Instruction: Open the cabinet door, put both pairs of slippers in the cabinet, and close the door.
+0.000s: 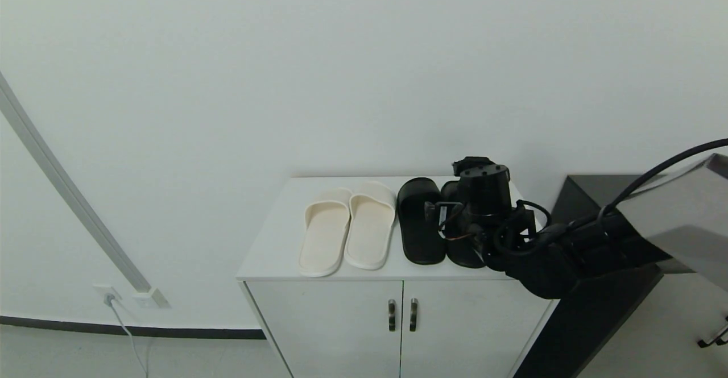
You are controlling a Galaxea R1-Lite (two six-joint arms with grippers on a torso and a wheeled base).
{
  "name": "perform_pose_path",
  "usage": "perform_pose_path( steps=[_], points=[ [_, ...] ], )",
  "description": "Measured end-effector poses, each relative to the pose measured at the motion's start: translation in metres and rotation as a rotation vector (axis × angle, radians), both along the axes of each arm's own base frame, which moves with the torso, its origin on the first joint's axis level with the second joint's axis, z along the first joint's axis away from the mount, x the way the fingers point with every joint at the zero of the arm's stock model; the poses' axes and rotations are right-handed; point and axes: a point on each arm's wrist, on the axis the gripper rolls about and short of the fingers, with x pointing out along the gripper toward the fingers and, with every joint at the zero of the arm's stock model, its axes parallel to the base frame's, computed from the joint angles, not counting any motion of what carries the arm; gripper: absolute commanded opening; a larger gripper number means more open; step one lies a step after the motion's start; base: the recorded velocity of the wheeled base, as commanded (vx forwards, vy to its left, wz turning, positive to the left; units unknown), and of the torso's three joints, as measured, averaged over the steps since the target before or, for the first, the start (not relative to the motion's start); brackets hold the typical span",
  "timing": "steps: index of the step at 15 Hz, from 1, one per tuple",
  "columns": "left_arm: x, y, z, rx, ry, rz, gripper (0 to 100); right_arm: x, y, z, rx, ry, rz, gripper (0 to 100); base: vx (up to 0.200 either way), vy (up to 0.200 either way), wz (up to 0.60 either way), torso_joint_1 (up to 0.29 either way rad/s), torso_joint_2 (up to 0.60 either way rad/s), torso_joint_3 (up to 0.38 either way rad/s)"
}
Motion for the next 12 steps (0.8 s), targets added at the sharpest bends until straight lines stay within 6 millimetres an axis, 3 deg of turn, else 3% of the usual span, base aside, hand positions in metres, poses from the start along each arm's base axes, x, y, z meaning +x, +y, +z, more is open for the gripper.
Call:
perform_pose_path(
  steps=[7,12],
  points=[
    [0.000,0.000,0.000,-0.001,0.000,0.000,0,0.033,0.012,-0.026,-0.040,-0.004,-0.029,100,0.000,0.000,0.00,0.000,0.00,0.000],
    [0.000,0.000,0.000,-0.001,0.000,0.000,0,0.053,0.015,-0.031,-0.070,-0.053,-0.062,100,0.000,0.000,0.00,0.000,0.00,0.000]
  ],
)
